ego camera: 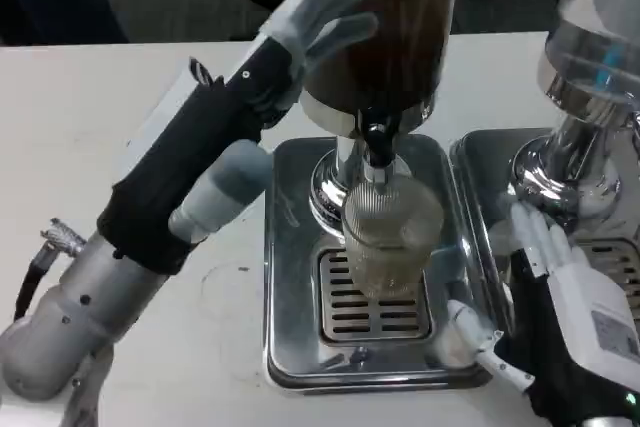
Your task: Grasp the cup under the faucet to collect the drink, then remove the cup.
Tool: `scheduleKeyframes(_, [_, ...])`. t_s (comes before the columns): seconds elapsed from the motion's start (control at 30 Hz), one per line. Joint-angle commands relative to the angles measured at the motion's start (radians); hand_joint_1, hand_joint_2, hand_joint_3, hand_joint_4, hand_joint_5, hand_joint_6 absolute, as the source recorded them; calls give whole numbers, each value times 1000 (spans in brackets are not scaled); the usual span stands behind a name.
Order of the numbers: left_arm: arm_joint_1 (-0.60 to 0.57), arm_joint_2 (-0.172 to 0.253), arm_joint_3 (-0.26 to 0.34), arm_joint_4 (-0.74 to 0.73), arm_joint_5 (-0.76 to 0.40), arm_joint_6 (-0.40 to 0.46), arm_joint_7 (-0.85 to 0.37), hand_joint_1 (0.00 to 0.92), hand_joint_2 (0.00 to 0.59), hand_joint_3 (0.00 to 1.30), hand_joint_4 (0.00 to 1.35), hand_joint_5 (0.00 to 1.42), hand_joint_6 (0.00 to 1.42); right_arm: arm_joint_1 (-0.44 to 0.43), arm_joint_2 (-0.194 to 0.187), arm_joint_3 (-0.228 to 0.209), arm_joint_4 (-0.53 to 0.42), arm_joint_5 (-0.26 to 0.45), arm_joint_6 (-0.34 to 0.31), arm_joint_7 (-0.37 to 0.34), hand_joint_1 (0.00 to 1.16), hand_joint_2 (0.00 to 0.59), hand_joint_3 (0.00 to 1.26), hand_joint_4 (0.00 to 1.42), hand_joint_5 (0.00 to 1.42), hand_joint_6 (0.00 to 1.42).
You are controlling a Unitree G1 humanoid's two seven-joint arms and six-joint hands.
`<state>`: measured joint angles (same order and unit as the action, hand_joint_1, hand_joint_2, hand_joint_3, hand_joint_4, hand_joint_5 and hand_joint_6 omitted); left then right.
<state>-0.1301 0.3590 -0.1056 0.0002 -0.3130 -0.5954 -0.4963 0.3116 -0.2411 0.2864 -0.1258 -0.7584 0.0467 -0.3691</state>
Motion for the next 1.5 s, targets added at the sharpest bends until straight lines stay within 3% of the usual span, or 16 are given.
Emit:
scheduleKeyframes(0.03, [-63, -35, -15, 55, 34, 31, -38, 0, 62, 40, 0, 109, 34, 9, 10, -7, -23, 6, -18, -9, 309, 391, 0, 0, 0, 2])
scheduleKeyframes(0.27, [-59, -48, -19, 71, 42, 45, -94, 0, 66, 97, 12, 172, 92, 19, 25, -15, -24, 6, -17, -16, 312, 391, 0, 0, 0, 10])
scheduleKeyframes(0.53, [-11, -35, -38, 4, 66, 44, -135, 0, 66, 124, 38, 196, 123, 13, 34, -16, -11, 25, -39, -3, 315, 391, 0, 0, 0, 27])
scheduleKeyframes(1.1, [25, 16, -77, -38, 193, -5, -149, 0, 72, 121, 38, 204, 126, -19, 29, -46, 50, 164, -134, 48, 316, 391, 0, 0, 0, 58])
scheduleKeyframes(1.3, [23, 14, -66, -10, 191, -17, -135, 0, 72, 117, 38, 197, 127, -48, 15, -68, 92, 257, -210, 105, 321, 369, 0, 0, 0, 62])
scheduleKeyframes(1.5, [32, 13, -60, -9, 187, -17, -127, 0, 72, 116, 38, 195, 129, -90, 11, -92, 151, 398, -287, 223, 500, 278, 0, 0, 0, 7])
